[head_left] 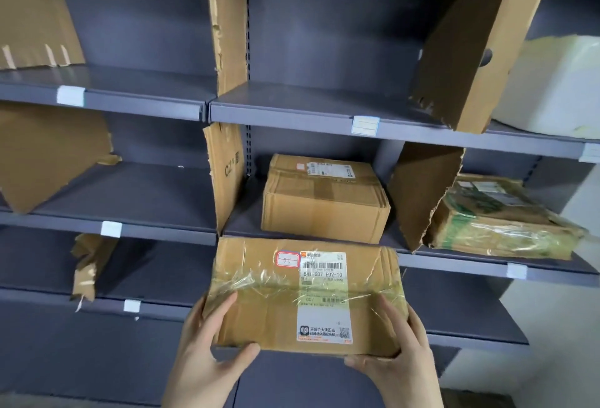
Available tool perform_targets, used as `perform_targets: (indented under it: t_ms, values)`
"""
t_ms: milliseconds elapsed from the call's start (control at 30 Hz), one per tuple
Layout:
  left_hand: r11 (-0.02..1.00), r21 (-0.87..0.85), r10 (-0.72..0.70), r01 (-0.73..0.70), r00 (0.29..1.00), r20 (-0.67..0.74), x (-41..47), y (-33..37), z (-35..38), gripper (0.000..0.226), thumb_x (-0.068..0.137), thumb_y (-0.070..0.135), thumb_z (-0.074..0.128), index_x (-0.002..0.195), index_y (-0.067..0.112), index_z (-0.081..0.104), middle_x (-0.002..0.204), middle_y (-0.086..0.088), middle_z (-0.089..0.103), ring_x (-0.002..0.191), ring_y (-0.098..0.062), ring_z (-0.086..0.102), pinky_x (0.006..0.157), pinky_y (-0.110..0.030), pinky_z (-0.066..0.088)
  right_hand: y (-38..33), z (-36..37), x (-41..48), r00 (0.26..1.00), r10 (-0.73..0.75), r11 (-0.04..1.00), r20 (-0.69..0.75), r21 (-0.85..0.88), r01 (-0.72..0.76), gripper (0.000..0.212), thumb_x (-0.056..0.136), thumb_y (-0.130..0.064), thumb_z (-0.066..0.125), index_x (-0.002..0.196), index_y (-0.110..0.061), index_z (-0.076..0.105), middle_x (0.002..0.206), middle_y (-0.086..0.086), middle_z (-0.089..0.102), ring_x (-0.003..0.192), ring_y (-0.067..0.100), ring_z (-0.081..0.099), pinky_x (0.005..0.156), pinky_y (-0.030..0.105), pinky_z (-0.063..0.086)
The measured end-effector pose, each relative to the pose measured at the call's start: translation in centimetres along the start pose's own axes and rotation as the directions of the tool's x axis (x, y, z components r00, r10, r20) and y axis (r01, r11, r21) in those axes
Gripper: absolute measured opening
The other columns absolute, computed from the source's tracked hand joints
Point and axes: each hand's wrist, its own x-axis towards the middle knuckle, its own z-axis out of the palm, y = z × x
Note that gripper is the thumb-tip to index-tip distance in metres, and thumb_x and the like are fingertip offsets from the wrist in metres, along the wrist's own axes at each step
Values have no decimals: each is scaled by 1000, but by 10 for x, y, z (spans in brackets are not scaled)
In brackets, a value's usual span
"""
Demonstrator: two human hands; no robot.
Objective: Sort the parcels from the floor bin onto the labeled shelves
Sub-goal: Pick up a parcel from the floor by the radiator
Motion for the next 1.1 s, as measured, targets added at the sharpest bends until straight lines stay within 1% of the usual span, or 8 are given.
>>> perform_targets:
  t_ms: [100, 200, 533, 733, 900, 1000, 1067, 1100]
  values:
    - [999, 11, -51, 51, 998, -30, -6, 0, -10, 74, 68, 26, 82, 124, 57, 46, 141, 29, 21, 113, 24, 26, 98, -27, 33, -4, 7, 1, 999, -21, 998, 30, 61, 19, 109, 38, -16, 99, 130, -44, 47, 151, 1, 35, 137, 28, 35, 110, 53, 34]
    - [996, 28, -81, 83, 995, -55, -8, -1, -33, 72, 71, 31, 80, 122, 63, 41, 134, 38, 15, 111, 16, 27, 103, -32, 33, -19, 22, 1, 996, -60, 995, 62, 85, 54, 107, 38, -11, 98, 124, -48, 46, 151, -2, 35, 134, 24, 38, 108, 50, 37]
    - [999, 11, -28, 30, 986, -162, 23, -32, -145, 71, 69, 33, 80, 121, 64, 43, 141, 34, 17, 128, 5, 28, 105, -32, 37, -96, 115, -2, 985, -169, 974, 37, 161, 161, 116, 35, -15, 99, 126, -57, 40, 152, -3, 37, 136, 26, 36, 110, 48, 34]
    - [998, -20, 50, -55, 983, -176, 69, -77, -237, 70, 71, 28, 80, 119, 64, 45, 141, 35, 20, 115, 30, 26, 98, -25, 40, -165, 203, -5, 978, -207, 967, 11, 151, 203, 109, 39, -16, 99, 120, -61, 43, 151, 0, 38, 133, 29, 38, 108, 51, 37]
    - [993, -68, 89, -98, 988, -126, 118, -110, -319, 71, 71, 25, 81, 121, 62, 46, 137, 38, 22, 115, 28, 28, 99, -28, 42, -221, 272, -13, 970, -236, 965, -50, 105, 240, 104, 40, -17, 98, 127, -50, 51, 148, -3, 41, 129, 31, 42, 104, 53, 39]
    - [989, -60, 129, -135, 987, -96, 143, -116, -354, 71, 68, 31, 81, 119, 64, 45, 126, 48, 20, 113, 25, 30, 84, -16, 42, -251, 294, -15, 954, -275, 957, -119, 65, 284, 110, 33, -14, 100, 132, -32, 56, 144, 3, 47, 127, 32, 48, 103, 53, 40]
    - [988, -58, 135, -140, 987, -83, 156, -118, -368, 70, 68, 32, 81, 120, 62, 46, 131, 42, 21, 116, 11, 34, 65, -7, 45, -265, 301, -14, 944, -295, 951, -149, 47, 305, 106, 34, -13, 99, 131, -27, 59, 143, 3, 48, 125, 32, 50, 102, 52, 41]
    - [988, -54, 137, -142, 988, -74, 161, -118, -373, 71, 67, 33, 81, 120, 63, 45, 134, 39, 20, 116, 9, 33, 67, -7, 45, -270, 303, -14, 942, -296, 951, -159, 38, 306, 105, 35, -13, 99, 131, -26, 59, 144, 3, 48, 125, 31, 50, 101, 52, 42]
